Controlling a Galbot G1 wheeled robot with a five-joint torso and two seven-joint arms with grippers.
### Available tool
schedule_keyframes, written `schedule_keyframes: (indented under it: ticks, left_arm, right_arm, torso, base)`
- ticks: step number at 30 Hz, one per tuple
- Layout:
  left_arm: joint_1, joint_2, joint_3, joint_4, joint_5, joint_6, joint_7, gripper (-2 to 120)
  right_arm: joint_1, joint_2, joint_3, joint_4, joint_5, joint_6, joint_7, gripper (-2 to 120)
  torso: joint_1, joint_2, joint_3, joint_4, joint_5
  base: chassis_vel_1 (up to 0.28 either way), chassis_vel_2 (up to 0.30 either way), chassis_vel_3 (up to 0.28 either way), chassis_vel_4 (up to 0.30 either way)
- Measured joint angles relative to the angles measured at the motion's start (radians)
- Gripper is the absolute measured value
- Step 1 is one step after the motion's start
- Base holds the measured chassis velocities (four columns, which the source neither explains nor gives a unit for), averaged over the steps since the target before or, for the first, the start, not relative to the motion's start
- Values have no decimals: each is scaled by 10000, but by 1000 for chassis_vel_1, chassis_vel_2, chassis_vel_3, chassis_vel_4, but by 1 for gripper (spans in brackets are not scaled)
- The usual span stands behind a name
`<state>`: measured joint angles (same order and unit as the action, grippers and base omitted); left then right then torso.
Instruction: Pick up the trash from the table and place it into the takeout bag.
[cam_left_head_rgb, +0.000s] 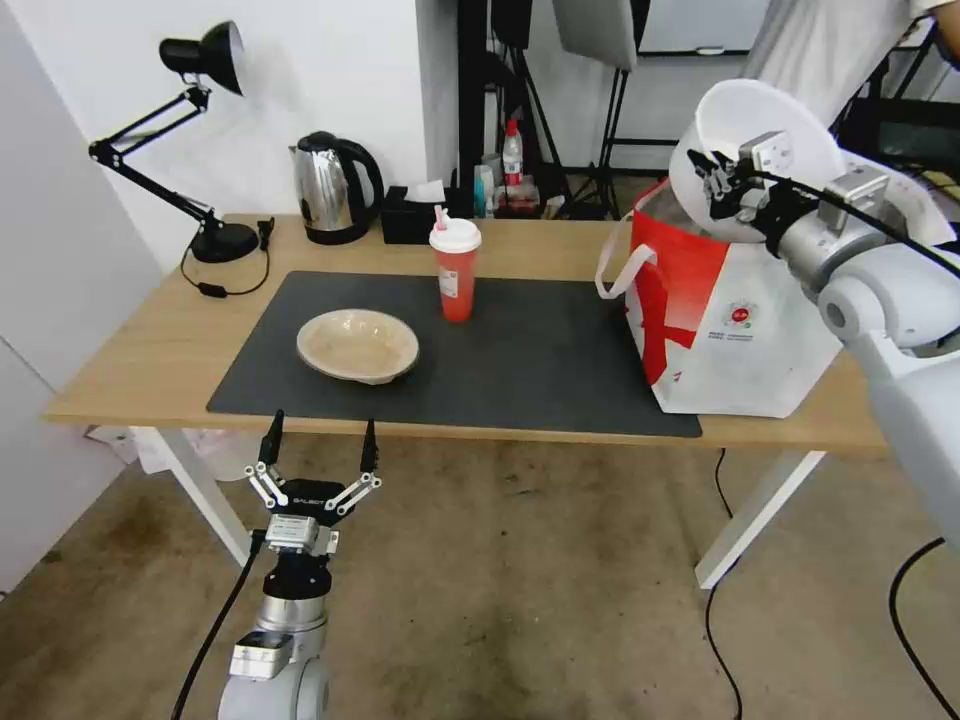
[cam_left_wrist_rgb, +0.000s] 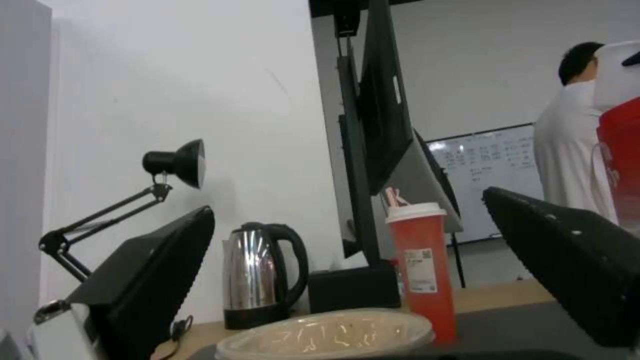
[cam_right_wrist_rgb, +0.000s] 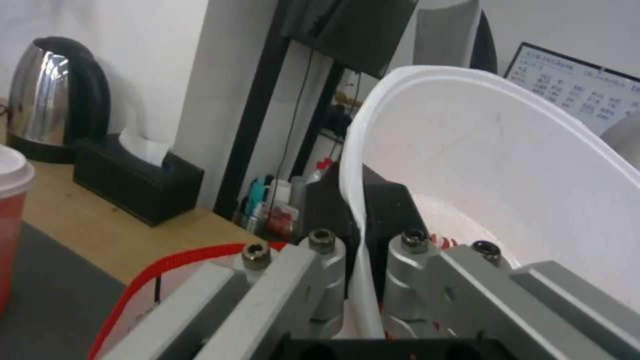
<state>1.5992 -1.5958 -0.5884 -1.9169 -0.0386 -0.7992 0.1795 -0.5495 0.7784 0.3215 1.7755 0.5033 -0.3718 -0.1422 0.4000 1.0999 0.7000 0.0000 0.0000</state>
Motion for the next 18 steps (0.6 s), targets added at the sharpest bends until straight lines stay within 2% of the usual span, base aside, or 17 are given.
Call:
schedule_keyframes:
  ticks: [3,5,6,9,13,15,17,18]
  left_arm:
    - [0,0,-2,0,0,0,0,100]
    - [0,0,-3,0,0,0,0,100]
    - [0,0,-3,0,0,0,0,100]
    - [4,0,8,0,1,0,0,100]
    - [1,0,10,-3,2,0,0,100]
    - [2,0,10,-12,3,0,0,100]
    - [4,0,11,-17,6,0,0,100]
    - [7,0,13,-23,8,0,0,100]
  right_arm:
    - [-24,0,7,-20,-34,13,7,6]
    - [-46,-16,16,-27,-58,16,15,16]
    - [-46,-16,16,-27,-58,16,15,16]
    - [-58,-62,44,-8,-68,16,22,32]
    - [-63,-70,94,19,-69,1,27,42]
    - [-124,-89,214,67,-122,-67,31,54]
    - [-161,-108,296,122,-146,-184,31,57]
    - [-195,-147,411,218,-150,-436,31,63]
  torso:
    - [1,0,0,0,0]
    - [0,0,0,0,0]
    - [0,0,0,0,0]
    - [0,0,0,0,0]
    - [0,0,1,1,0]
    - [0,0,0,0,1]
    - [0,0,0,0,2]
    - [1,0,0,0,1]
  base:
    - [0,0,0,0]
    - [0,0,0,0]
    - [0,0,0,0]
    - [0,0,0,0]
    - [0,0,0,0]
    - [0,0,0,0]
    - [0,0,0,0]
    - [0,0,0,0]
